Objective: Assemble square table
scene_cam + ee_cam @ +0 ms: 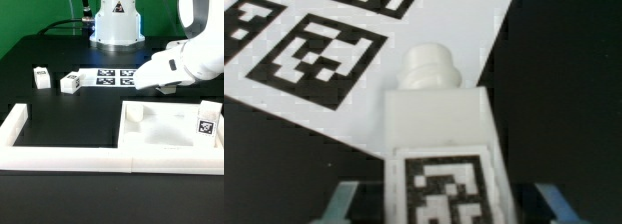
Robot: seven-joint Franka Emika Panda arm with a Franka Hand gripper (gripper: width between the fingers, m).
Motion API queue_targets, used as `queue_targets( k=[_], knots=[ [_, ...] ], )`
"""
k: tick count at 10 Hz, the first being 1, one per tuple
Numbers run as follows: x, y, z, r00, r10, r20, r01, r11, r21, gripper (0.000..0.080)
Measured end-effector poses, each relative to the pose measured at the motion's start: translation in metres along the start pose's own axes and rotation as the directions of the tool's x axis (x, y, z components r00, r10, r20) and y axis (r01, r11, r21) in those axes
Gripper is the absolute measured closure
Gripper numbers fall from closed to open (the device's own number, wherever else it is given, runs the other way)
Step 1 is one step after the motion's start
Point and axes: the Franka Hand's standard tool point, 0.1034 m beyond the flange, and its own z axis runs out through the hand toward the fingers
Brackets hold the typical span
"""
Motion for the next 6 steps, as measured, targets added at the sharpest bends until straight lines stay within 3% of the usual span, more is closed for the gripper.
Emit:
queue_targets(
  k=[2,4,5,6],
  knots=[
    [-0.002,0.002,-0.004,1.0,0.002,0.004,-0.002,1.0,0.006,0.0515],
    [-0.016,0.04,-0.075,0.994,0.046,-0.094,-0.043,0.998,0.041,0.0515],
    [-0.033,0.054,-0.09,0.989,0.05,-0.138,-0.044,0.998,0.05,0.0515],
    [-0.056,0.069,-0.096,0.988,-0.035,-0.152,0.04,0.999,0.03,0.0515]
  ],
)
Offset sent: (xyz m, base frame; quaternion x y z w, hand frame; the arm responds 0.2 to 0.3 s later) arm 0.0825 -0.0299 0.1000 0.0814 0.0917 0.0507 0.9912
